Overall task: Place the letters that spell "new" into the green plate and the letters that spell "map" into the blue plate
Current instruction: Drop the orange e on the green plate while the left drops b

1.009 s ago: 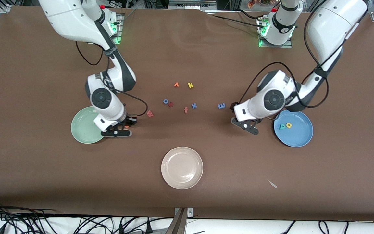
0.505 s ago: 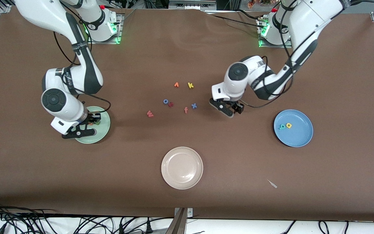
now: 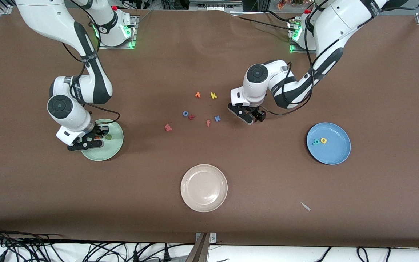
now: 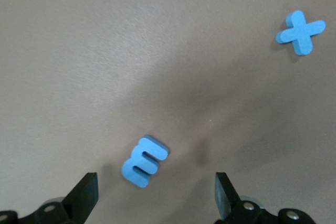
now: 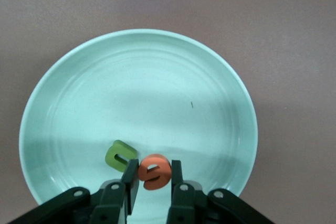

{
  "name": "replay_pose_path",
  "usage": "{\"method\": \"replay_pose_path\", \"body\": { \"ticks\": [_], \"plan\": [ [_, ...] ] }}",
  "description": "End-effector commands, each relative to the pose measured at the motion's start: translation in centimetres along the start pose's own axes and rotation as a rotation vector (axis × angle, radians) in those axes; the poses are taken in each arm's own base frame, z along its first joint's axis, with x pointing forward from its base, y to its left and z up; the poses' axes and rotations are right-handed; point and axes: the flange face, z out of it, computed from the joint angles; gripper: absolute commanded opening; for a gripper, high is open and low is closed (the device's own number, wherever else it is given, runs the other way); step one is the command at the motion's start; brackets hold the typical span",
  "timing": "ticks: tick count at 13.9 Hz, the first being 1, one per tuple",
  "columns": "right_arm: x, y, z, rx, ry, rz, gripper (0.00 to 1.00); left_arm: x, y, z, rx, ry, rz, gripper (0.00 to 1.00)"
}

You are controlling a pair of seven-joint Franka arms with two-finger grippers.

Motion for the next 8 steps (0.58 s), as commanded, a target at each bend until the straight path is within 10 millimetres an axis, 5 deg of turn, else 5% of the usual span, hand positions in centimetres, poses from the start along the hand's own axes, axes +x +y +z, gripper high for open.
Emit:
{"method": "replay_pose_path", "body": {
  "ticks": [1,5,8],
  "plan": [
    [-0.3,0.2,-0.4,0.015,0.014,-0.001,0.58,0.3,-0.4,0.8,-0.011,0.015,0.011,0.87],
    [-0.2,-0.4,-0.5,0.037,0.015,0.028,0.63,0.5,-0.8,0.7,-0.013,0.018,0.003,0.7],
    [-0.1,-2.6,-0.8,0.103,0.014,0.072,0.64,1.0,-1.1,0.4,-0.013,0.028,-0.005,0.69]
  ]
}}
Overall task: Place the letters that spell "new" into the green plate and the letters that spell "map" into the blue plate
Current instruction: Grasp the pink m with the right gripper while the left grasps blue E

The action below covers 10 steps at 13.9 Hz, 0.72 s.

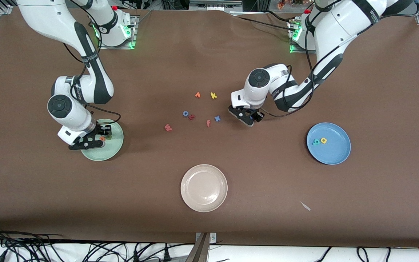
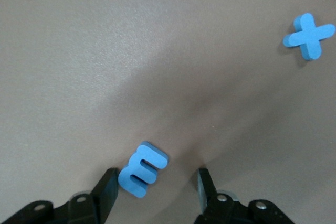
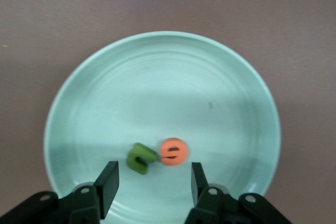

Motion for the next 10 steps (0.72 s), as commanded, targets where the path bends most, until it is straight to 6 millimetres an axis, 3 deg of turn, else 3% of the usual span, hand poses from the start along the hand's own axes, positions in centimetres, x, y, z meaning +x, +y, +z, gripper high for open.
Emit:
{"method": "replay_pose_path", "body": {
  "ticks": [1,6,10],
  "plan": [
    [-0.3,-2.5,-0.6,0.049,0.006,0.041,0.64,0.7,-0.4,-0.1,0.008,0.023,0.013,0.69],
    [-0.1,-11.3,-1.9,0.107,0.014,0.232,0.64,1.0,-0.7,-0.3,0.009,0.028,0.004,0.67],
    [-0.2,-17.1,-2.4,0.119,0.026,0.389,0.64,1.0,-0.8,-0.2,0.008,0.027,0.0,0.59]
  ]
}}
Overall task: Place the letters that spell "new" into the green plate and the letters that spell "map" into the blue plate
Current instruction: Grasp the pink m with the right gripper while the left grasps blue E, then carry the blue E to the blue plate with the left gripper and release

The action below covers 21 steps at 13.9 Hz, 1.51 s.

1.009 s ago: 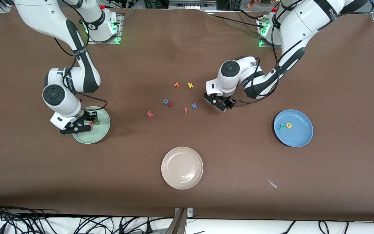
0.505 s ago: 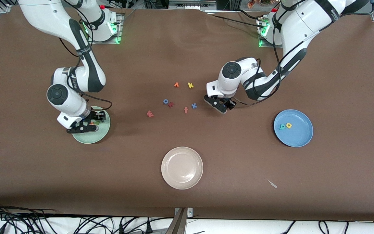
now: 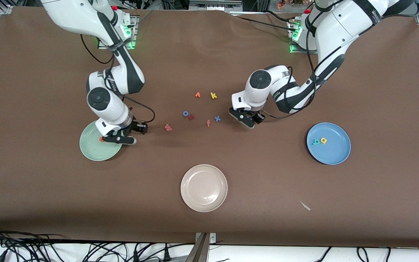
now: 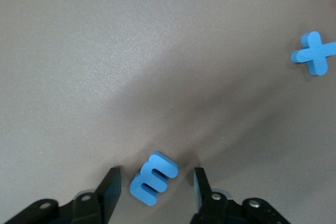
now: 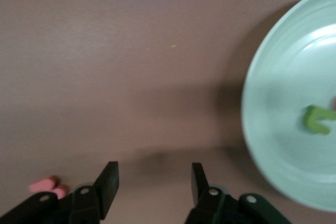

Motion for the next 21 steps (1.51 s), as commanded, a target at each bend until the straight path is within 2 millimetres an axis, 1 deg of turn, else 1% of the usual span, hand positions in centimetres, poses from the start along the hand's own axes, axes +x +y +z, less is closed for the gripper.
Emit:
{"method": "replay_pose_path", "body": {
  "ticks": [1,3,4,5,7,8,9,10,11,13,14,16,18,19,21],
  "plan": [
    [-0.9,-3.0,0.2,0.023,0.028,0.125,0.64,0.4,-0.2,0.1,0.007,0.015,0.012,0.55],
    [-2.3,-5.9,1.4,0.04,0.051,0.21,0.64,0.4,-0.2,0.1,0.006,0.015,0.011,0.48],
    [-2.6,-6.8,2.1,0.045,0.06,0.247,0.64,0.4,-0.3,0.1,0.007,0.014,0.01,0.42],
    [-3.0,-7.4,2.4,0.054,0.068,0.27,0.64,0.4,-0.2,0.3,0.004,0.012,0.007,0.37],
    [-3.3,-7.8,3.6,0.057,0.073,0.322,0.64,0.4,-0.3,0.4,0.002,0.008,0.0,0.23],
    [-4.0,-8.7,4.1,0.068,0.081,0.343,0.64,0.4,-0.3,0.4,0.002,0.008,-0.001,0.19],
    [-4.4,-9.1,4.7,0.07,0.082,0.364,0.64,0.4,-0.3,0.4,0.002,0.008,-0.005,0.12],
    [-4.5,-9.3,4.9,0.073,0.084,0.374,0.64,0.4,-0.2,0.5,-0.005,0.005,-0.025,0.04],
    [-4.4,-9.3,4.9,0.074,0.085,0.382,0.64,0.4,-0.2,0.5,-0.007,0.003,-0.052,0.0],
    [-4.5,-9.3,5.4,0.069,0.08,0.396,0.64,0.5,-0.4,0.4,-0.007,0.005,-0.064,0.0],
    [-4.5,-9.2,5.5,0.068,0.079,0.41,0.64,1.0,-1.1,-0.2,-0.001,0.011,-0.077,0.0],
    [-4.6,-9.3,5.7,0.066,0.077,0.438,0.64,1.9,-2.5,-1.7,-0.014,-0.034,-0.139,0.0],
    [-4.8,-9.3,5.7,0.064,0.074,0.445,0.64,2.9,-5.4,-4.2,-0.032,-0.129,-0.136,0.0],
    [-4.8,-9.3,5.9,0.063,0.071,0.474,0.64,3.3,-7.6,-5.7,-0.061,-0.181,-0.121,0.0],
    [-5.2,-9.6,6.2,0.059,0.07,0.493,0.64,3.4,-12.7,-8.4,-0.093,-0.268,-0.086,0.0]
  ]
}}
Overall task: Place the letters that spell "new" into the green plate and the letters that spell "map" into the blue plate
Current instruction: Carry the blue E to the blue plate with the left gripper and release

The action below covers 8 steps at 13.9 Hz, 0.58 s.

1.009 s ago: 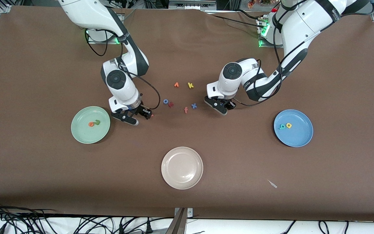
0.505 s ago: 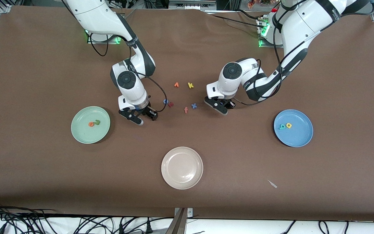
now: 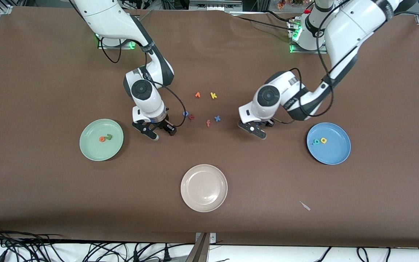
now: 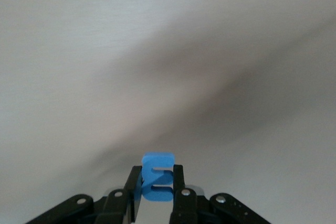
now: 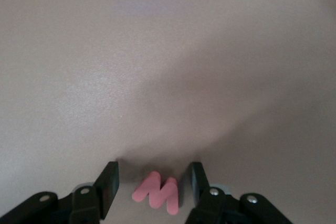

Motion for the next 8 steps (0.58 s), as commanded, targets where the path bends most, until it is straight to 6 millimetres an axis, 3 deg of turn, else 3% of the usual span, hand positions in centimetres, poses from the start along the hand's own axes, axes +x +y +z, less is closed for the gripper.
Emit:
{"method": "replay_pose_path", "body": {
  "ticks": [1,3,6,8],
  "plan": [
    [-1.1,-0.5,1.0,-0.007,-0.003,0.036,0.64,-0.1,-6.6,-4.2,-0.046,-0.094,0.06,0.0],
    [-1.3,-0.5,1.1,-0.012,-0.004,0.051,0.64,-1.1,-12.1,-4.6,-0.065,-0.132,0.084,0.0],
    [-2.0,-0.5,1.5,-0.024,-0.01,0.065,0.64,-4.5,-21.8,-3.4,-0.113,-0.159,0.169,0.0],
    [-2.1,-0.4,1.9,-0.032,-0.012,0.067,0.63,-6.3,-26.4,-1.9,-0.123,-0.172,0.19,0.0]
  ]
}}
